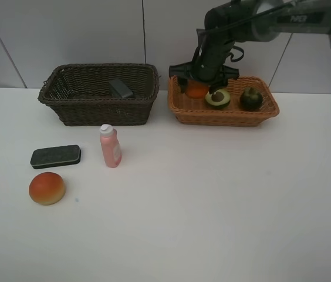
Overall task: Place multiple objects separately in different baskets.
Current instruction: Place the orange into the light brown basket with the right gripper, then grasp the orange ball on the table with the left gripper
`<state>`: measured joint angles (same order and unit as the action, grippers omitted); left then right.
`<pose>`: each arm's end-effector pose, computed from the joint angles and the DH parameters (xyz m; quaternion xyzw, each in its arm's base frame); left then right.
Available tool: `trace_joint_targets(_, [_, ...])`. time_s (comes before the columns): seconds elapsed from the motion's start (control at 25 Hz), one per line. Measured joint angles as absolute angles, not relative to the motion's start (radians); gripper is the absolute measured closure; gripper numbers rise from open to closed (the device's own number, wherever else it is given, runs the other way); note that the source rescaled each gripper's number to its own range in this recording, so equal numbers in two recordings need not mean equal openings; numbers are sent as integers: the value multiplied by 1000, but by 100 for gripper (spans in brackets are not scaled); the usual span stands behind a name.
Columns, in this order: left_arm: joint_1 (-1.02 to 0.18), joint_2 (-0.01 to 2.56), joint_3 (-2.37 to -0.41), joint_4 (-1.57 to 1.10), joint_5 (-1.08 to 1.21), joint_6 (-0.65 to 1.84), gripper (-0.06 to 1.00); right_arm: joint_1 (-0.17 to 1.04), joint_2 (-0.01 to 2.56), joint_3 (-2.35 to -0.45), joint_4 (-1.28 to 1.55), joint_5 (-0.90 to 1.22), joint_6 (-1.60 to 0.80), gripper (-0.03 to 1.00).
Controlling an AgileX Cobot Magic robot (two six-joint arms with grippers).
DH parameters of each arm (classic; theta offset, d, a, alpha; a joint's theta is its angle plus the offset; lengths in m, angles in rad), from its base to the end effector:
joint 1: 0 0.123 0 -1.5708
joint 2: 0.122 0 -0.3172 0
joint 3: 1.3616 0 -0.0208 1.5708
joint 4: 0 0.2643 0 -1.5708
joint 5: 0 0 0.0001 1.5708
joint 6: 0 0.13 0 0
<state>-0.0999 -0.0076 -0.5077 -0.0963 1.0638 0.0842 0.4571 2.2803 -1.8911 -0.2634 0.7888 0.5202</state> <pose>0.0058 -0.0116 0.2686 0.0803 0.8452 -0.0522 0.5257 0.5076 0.2229 0.1656 -0.0373 0.9646 0.0113 0.2609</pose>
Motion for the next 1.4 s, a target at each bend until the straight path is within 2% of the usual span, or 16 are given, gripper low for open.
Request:
trace_joint_targets(0.24, [-100,-8,-508,-96,1064,84,10,457,2279,-1891,-263,791,500,10])
trace_joint_targets(0.28, [-100,-8,-508,-96,1064,84,10,457,2279,-1891,-263,792,493,5])
trace_joint_targets(0.4, [-100,-8,-508,-96,1064,84,10,457,2277,-1891,-266,796,487,-1])
trace_joint_targets(1.0, [-100,-8,-508,-96,1064,84,10,457,2245,-1891,-266,822,486,-2])
trace_joint_targets(1.4, [-100,-8,-508,-96,1064,84,10,482,2015,-1891,-263,1095,479,-2])
